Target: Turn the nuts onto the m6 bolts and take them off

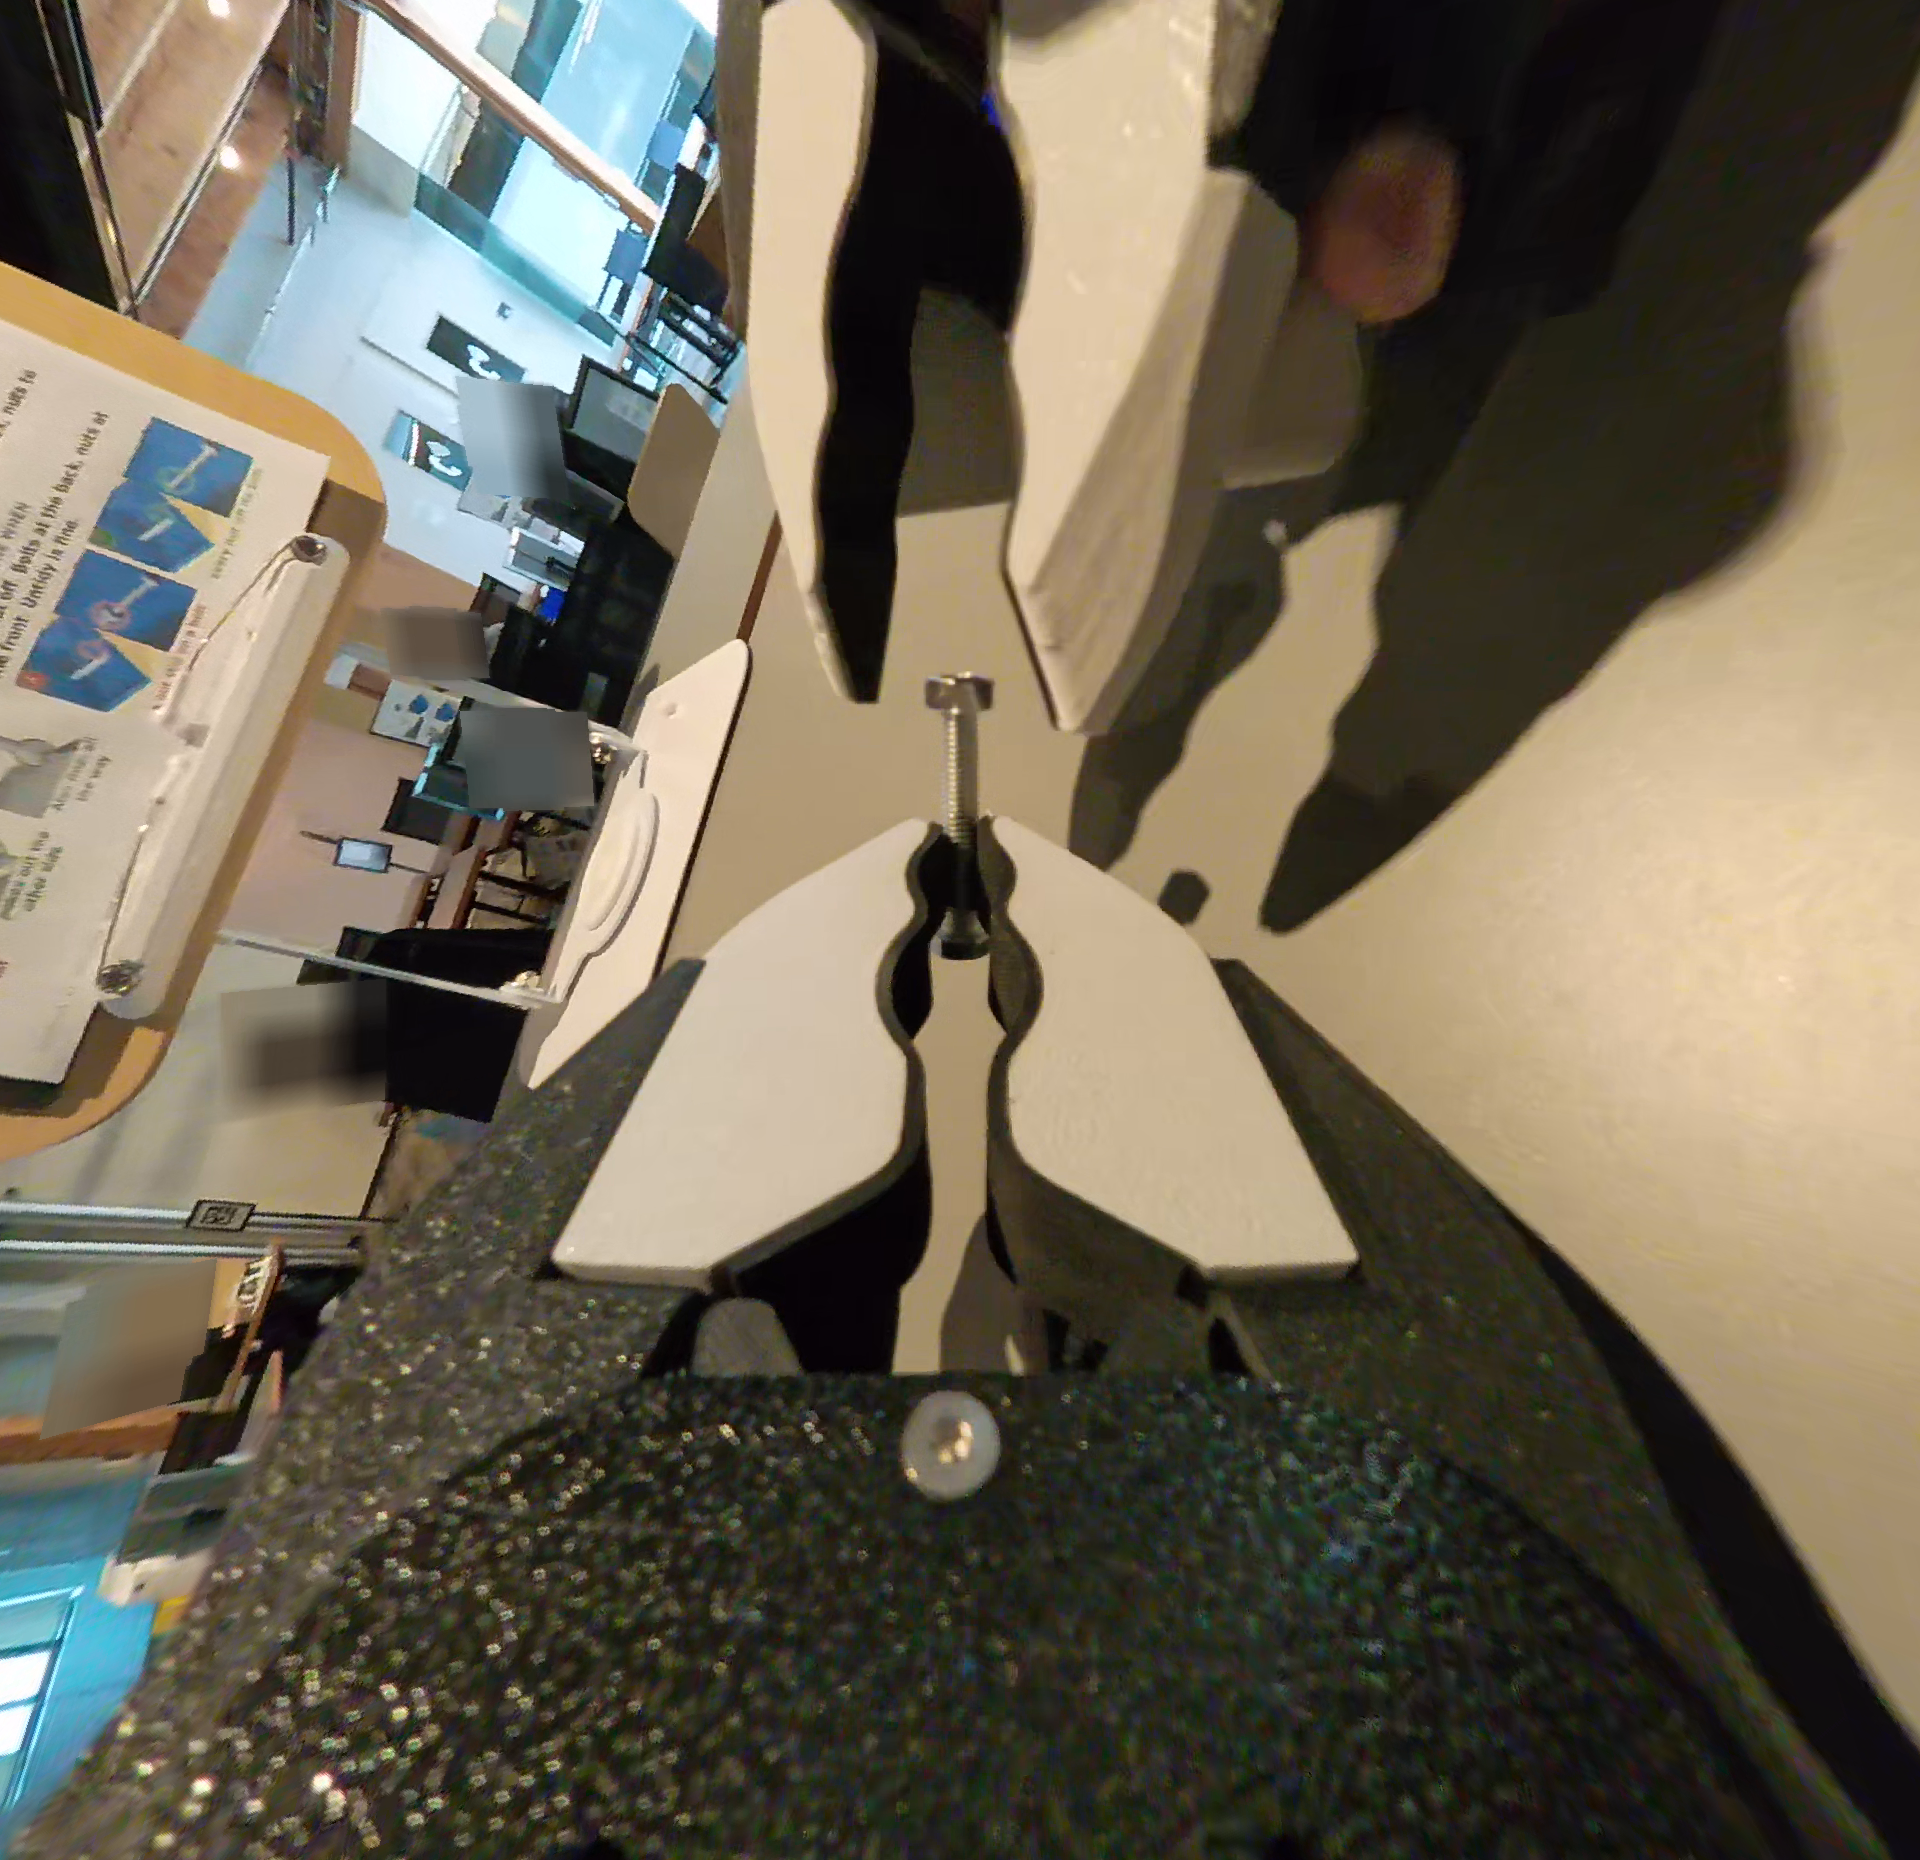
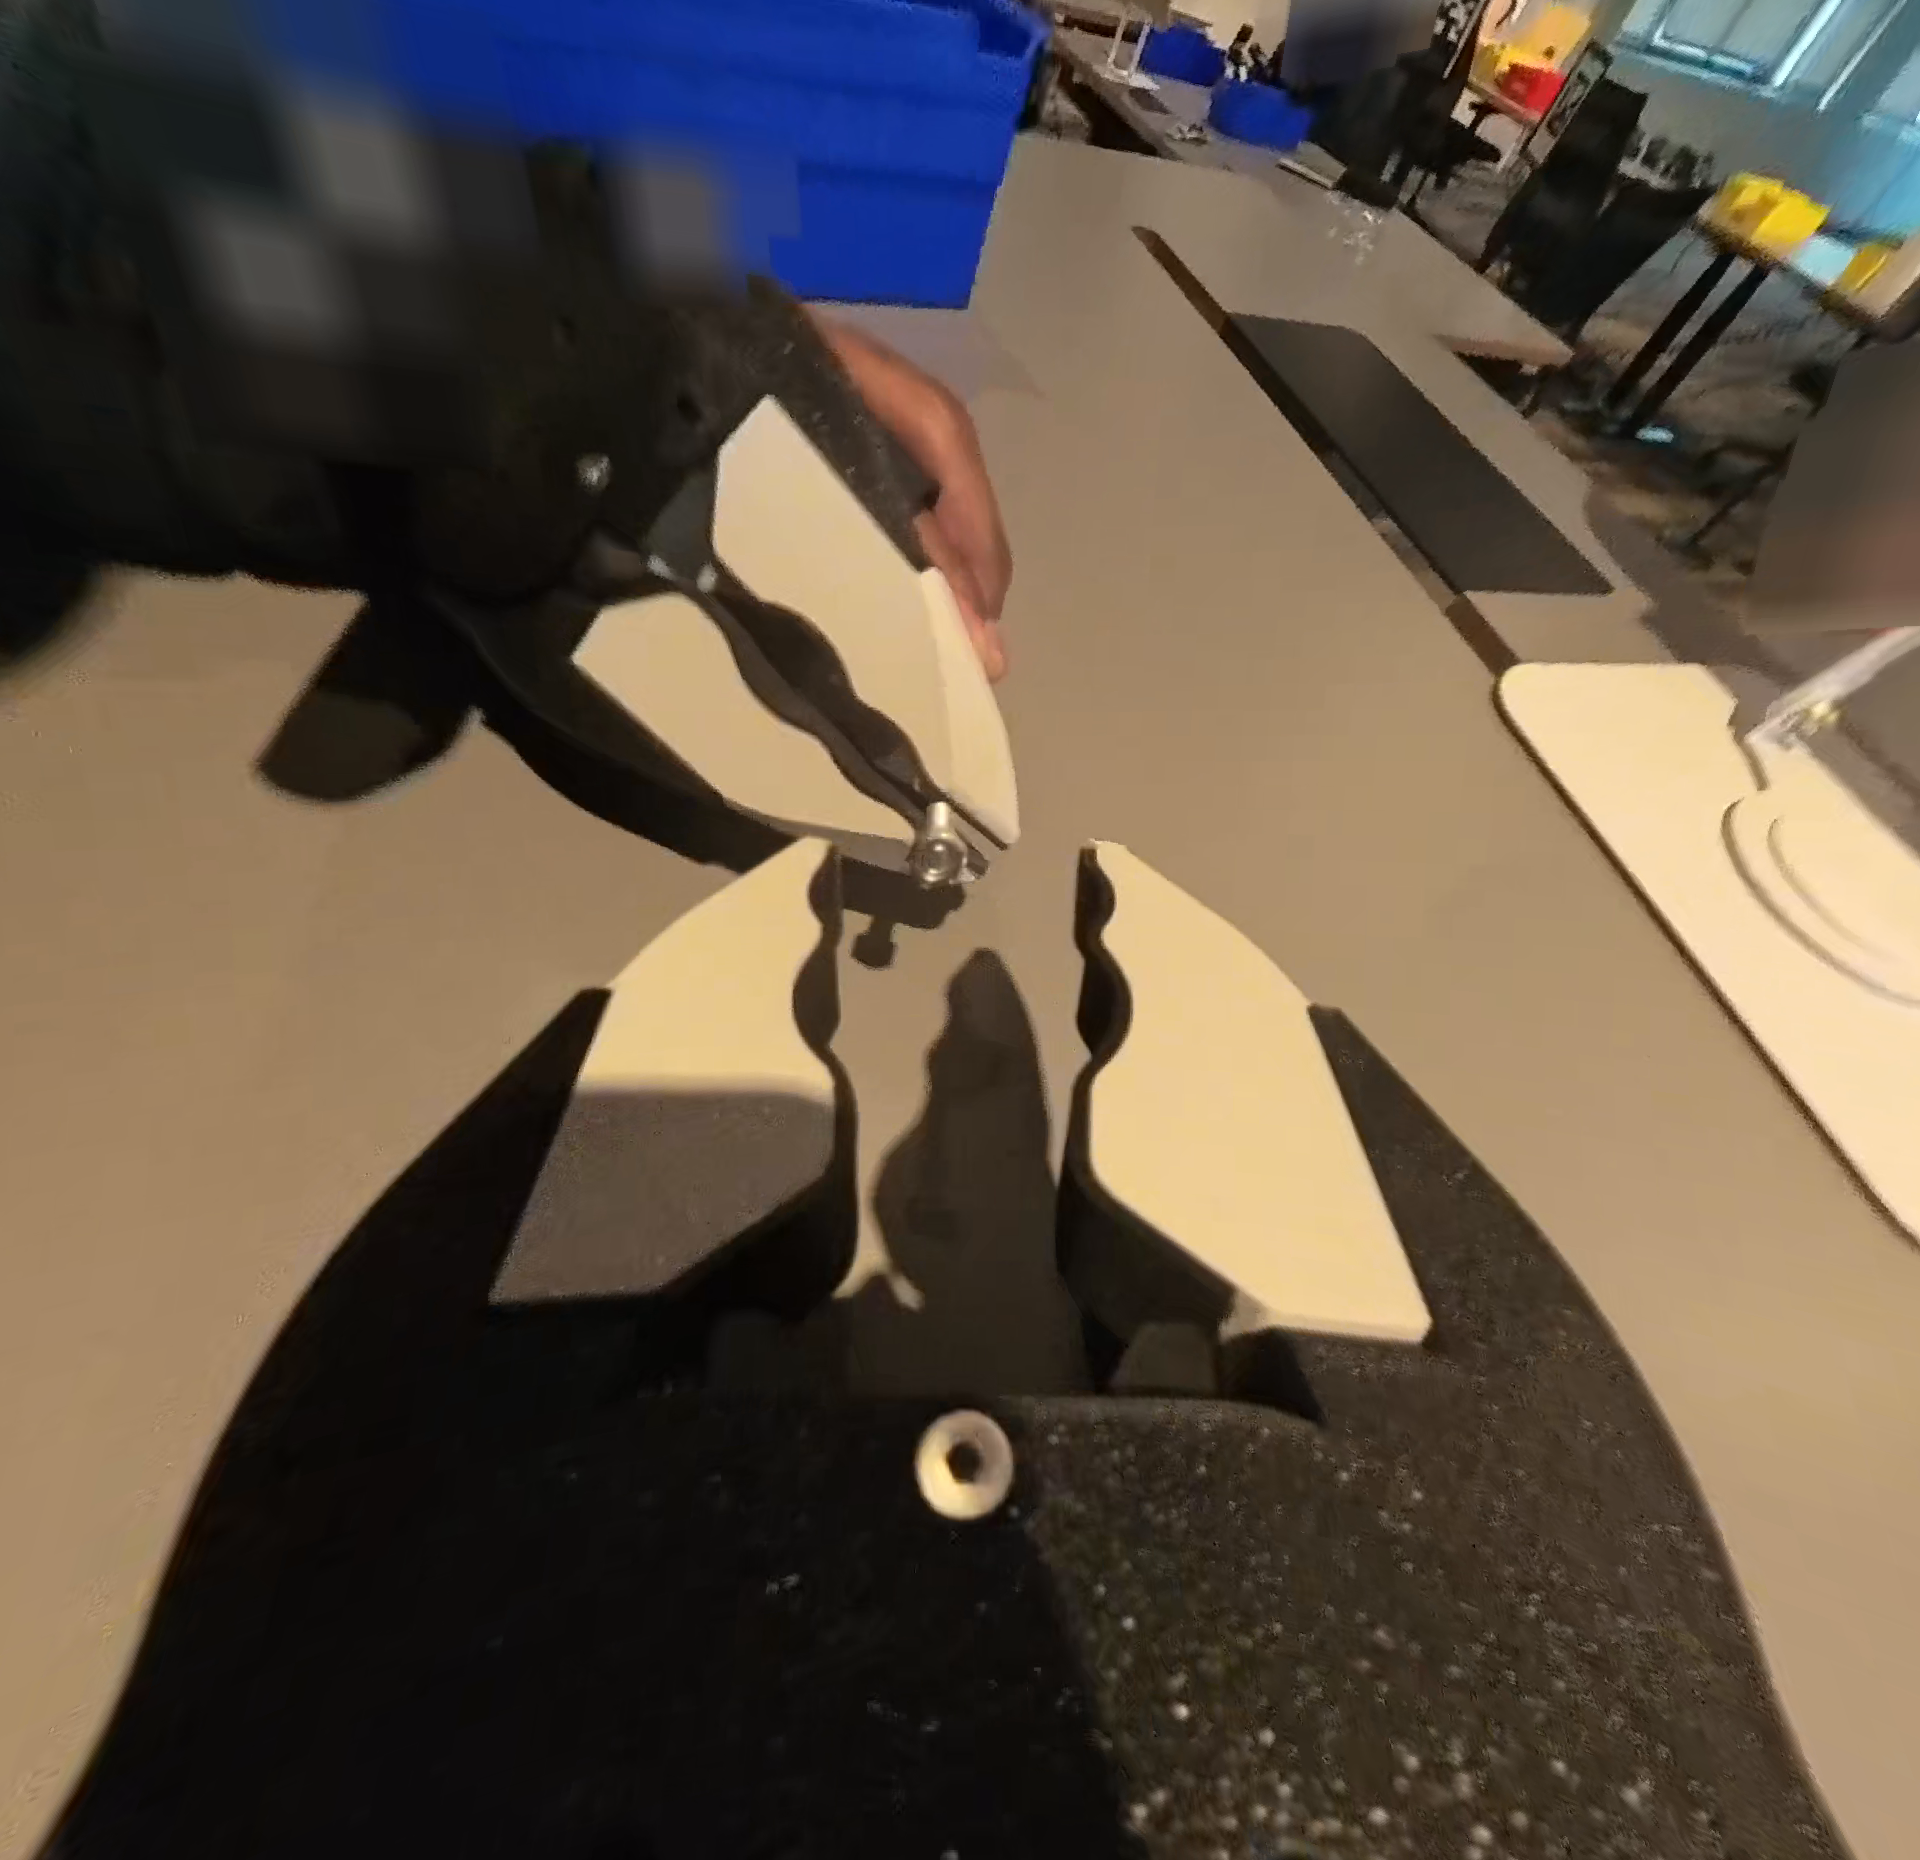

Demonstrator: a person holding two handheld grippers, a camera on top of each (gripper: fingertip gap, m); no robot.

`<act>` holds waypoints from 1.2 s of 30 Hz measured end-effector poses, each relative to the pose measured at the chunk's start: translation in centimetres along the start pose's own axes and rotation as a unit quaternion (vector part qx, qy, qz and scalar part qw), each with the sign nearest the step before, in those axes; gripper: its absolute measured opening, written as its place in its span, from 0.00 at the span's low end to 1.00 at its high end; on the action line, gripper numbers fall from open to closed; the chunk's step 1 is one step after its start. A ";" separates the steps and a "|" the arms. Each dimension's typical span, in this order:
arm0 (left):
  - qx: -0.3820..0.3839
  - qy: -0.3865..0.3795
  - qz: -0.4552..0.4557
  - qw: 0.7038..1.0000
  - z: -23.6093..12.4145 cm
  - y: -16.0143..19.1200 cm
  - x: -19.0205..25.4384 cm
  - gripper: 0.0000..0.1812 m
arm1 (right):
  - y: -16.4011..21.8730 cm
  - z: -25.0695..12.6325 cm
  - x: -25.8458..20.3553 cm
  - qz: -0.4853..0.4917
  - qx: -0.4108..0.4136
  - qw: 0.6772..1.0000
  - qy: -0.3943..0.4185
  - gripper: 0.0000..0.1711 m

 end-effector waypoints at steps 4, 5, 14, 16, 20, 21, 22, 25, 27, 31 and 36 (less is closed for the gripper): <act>0.006 0.014 0.004 1.000 0.0 -0.1 0.2 0.03 | 0.0 0.4 -1.1 -0.082 -0.026 0.996 0.009 0.17; 0.007 0.017 0.006 1.000 0.0 -0.1 0.3 0.03 | 0.0 0.5 -1.3 -0.092 -0.031 0.995 0.015 0.14; -0.035 -0.038 0.055 0.997 0.1 -0.1 -0.1 0.03 | -0.2 1.1 0.2 0.209 -0.026 0.977 -0.023 0.07; -0.027 -0.032 0.036 0.998 0.1 -0.2 -0.1 0.03 | -0.2 1.0 0.4 0.222 -0.013 0.973 -0.054 0.08; -0.024 -0.017 0.015 0.999 0.1 0.0 -0.1 0.03 | 0.0 0.4 0.6 0.132 -0.008 0.990 -0.047 0.26; -0.020 -0.011 0.009 1.000 0.1 0.1 -0.1 0.03 | 0.1 0.2 0.6 0.094 -0.012 0.995 -0.027 0.30; -0.016 -0.006 0.004 1.000 0.1 0.1 -0.1 0.03 | 0.2 0.1 0.5 0.053 -0.016 0.998 -0.005 0.29; -0.012 0.011 -0.001 1.000 0.1 0.1 0.1 0.03 | 0.3 0.0 0.0 -0.046 -0.033 0.998 0.026 0.22; -0.011 0.020 0.001 1.000 0.1 0.0 0.2 0.03 | 0.1 0.1 -0.6 -0.087 -0.038 0.995 0.032 0.17; -0.015 0.017 0.009 1.000 0.1 0.0 0.2 0.03 | 0.0 0.3 -1.3 -0.125 -0.061 0.989 0.049 0.06; -0.062 -0.036 0.073 0.995 0.1 0.0 -0.1 0.03 | -0.4 1.0 -0.5 0.106 -0.070 0.991 0.033 0.06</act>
Point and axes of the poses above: each gripper's, where its closed fingertips meet, z out along the fingers, y out of its underside, x = y × z across the jaws, the point moved 9 cm from there along -z, back along the fingers, and after that the axes turned 3 degrees about -x, right-handed, at the moved point
